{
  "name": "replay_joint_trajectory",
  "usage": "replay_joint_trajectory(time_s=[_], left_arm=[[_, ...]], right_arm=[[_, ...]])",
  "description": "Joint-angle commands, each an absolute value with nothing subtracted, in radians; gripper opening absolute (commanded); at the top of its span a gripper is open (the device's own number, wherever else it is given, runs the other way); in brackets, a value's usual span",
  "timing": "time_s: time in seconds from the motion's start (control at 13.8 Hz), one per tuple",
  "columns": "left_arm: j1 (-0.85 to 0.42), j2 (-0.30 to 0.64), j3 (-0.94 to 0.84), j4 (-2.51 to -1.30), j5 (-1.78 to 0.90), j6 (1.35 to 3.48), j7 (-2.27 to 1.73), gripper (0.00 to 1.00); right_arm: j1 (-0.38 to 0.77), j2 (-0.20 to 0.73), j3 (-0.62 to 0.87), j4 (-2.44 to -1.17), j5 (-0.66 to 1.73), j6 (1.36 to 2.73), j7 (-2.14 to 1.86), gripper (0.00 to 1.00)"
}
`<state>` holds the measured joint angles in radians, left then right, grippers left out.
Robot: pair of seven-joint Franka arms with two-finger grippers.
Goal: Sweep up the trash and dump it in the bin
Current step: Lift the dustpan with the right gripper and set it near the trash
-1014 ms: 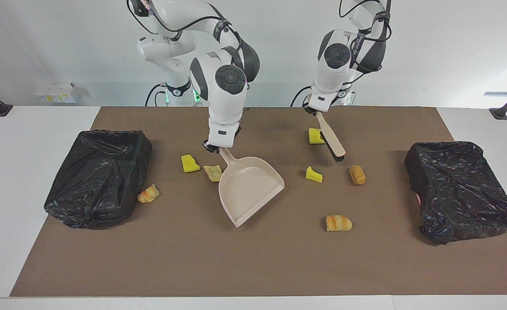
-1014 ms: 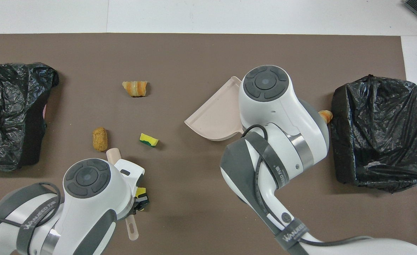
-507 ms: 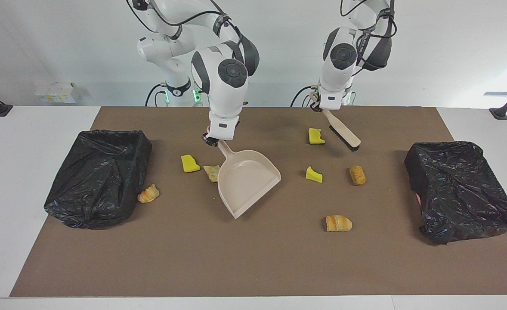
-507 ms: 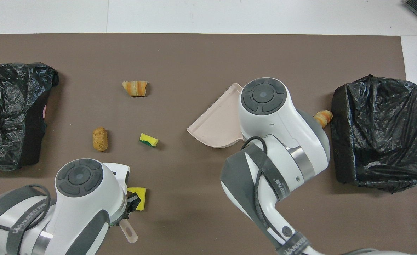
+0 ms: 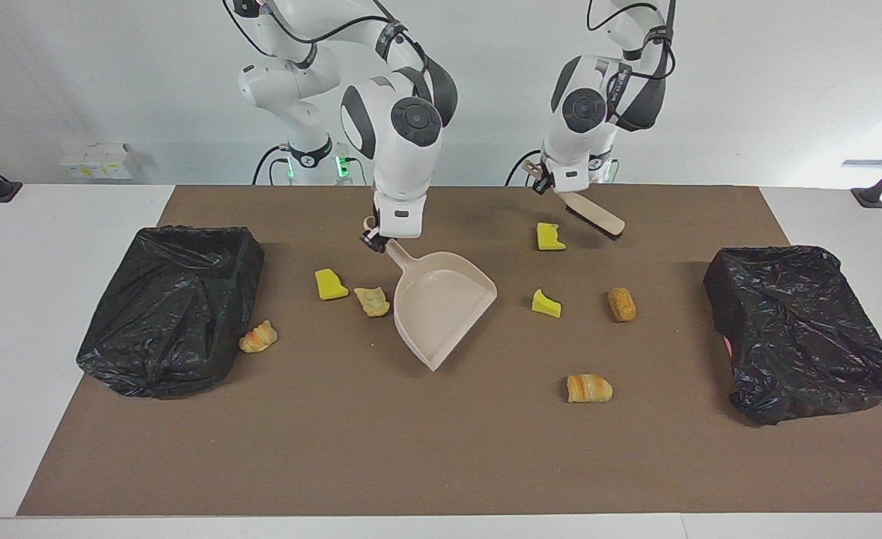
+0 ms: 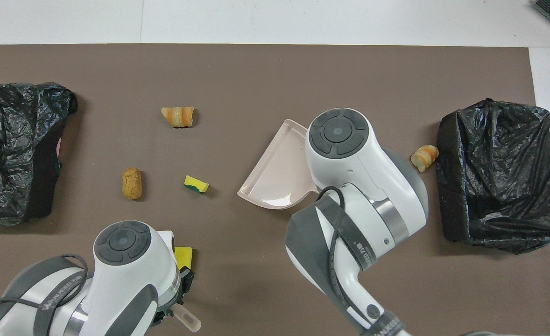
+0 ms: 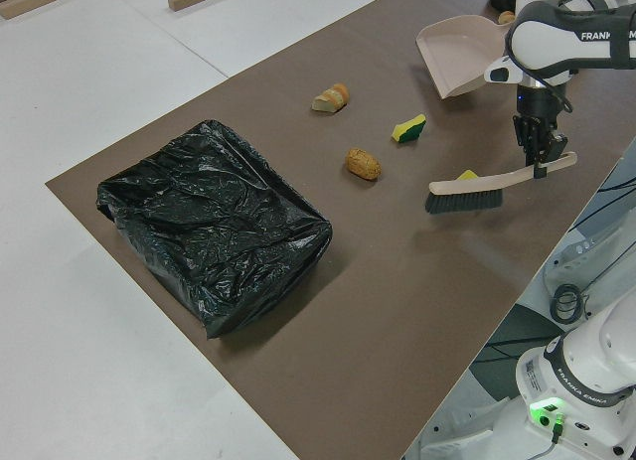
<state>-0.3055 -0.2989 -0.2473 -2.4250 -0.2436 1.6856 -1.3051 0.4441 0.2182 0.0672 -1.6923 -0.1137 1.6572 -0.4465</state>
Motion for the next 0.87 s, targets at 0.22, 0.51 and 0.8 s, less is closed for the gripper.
replay_joint_trajectory(time_s=[0.22,0.51,0.8], left_arm=[[-0.432,-0.313,-0.241,-2.51,-0.353,1.859,-1.486,0.0],[-0.454,-0.264,-0.239,-2.499,-0.371,1.95,-1.568,0.0],[-0.449,-0.223,-0.238,-2.458,-0.37,2.003,-1.555,0.0]], right_arm=[[0.382,0.187,0.072,-1.772,-0.118,1.736,-0.891,0.0],[0.374,0.178,0.072,-1.851,-0.136,1.833,-0.894,0.0],[0.347,0.172,0.071,-1.934,-0.161,1.999,-1.093,0.0]])
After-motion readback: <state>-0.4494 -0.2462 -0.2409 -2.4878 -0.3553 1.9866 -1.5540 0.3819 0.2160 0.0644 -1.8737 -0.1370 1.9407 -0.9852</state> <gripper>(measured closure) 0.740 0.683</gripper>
